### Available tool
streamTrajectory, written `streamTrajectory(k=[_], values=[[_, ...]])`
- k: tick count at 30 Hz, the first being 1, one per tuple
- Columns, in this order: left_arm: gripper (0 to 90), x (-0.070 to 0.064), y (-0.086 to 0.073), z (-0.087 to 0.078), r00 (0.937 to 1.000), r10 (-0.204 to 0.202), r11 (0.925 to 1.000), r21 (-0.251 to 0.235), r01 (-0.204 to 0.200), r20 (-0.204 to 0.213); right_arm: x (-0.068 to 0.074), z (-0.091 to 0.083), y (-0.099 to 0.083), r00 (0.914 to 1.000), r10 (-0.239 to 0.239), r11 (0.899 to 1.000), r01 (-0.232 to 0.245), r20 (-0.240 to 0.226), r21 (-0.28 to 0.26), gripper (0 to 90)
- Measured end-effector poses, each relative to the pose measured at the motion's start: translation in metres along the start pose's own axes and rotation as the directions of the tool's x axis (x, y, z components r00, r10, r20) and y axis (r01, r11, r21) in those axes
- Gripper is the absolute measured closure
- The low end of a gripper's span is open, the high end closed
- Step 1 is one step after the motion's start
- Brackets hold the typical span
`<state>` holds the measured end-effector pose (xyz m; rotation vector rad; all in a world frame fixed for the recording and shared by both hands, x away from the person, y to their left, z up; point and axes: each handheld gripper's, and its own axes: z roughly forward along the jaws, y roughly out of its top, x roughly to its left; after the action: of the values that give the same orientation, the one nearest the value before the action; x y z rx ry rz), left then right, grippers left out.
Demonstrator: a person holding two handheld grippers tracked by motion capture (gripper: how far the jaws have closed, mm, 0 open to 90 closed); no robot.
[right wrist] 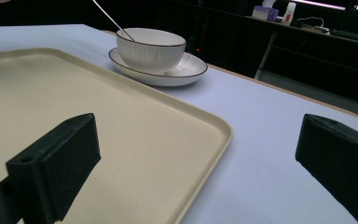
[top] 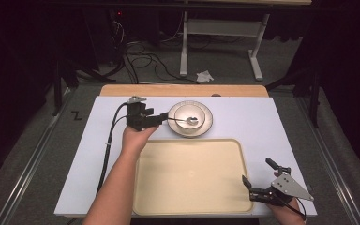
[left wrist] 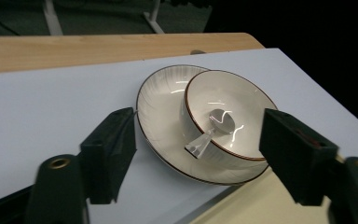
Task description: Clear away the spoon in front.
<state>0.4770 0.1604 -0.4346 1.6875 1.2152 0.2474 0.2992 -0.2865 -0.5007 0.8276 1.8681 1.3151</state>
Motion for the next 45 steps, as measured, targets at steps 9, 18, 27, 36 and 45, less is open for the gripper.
streamTrajectory(k=[9,18,27,36,45], values=[[47.9,0.007,-0.001,0.005,0.9963,-0.078,0.9957,0.053,0.076,0.036,0.0,0.0,0.0,1.0,-0.004,1.0,0.004,-0.005,0.001,0.6],[65.0,0.007,-0.001,0.008,0.9912,-0.116,0.991,0.074,0.112,0.064,-0.001,0.0,0.0,1.0,-0.008,1.0,0.008,-0.003,-0.001,0.6],[76.1,0.007,-0.002,0.01,0.9891,-0.137,0.9877,0.085,0.132,0.054,-0.001,0.0,0.0,1.0,-0.007,1.0,0.007,-0.002,-0.004,0.5],[89.6,0.0,-0.002,0.004,0.9954,-0.087,0.9954,0.042,0.086,0.04,-0.001,0.0,0.0,1.0,-0.009,1.0,0.009,-0.002,-0.002,0.6],[89.9,-0.013,-0.004,-0.003,0.9995,0.03,0.9984,-0.047,-0.031,-0.009,-0.001,0.0,0.0,0.9999,-0.013,1.0,0.013,-0.003,0.0,0.6]])
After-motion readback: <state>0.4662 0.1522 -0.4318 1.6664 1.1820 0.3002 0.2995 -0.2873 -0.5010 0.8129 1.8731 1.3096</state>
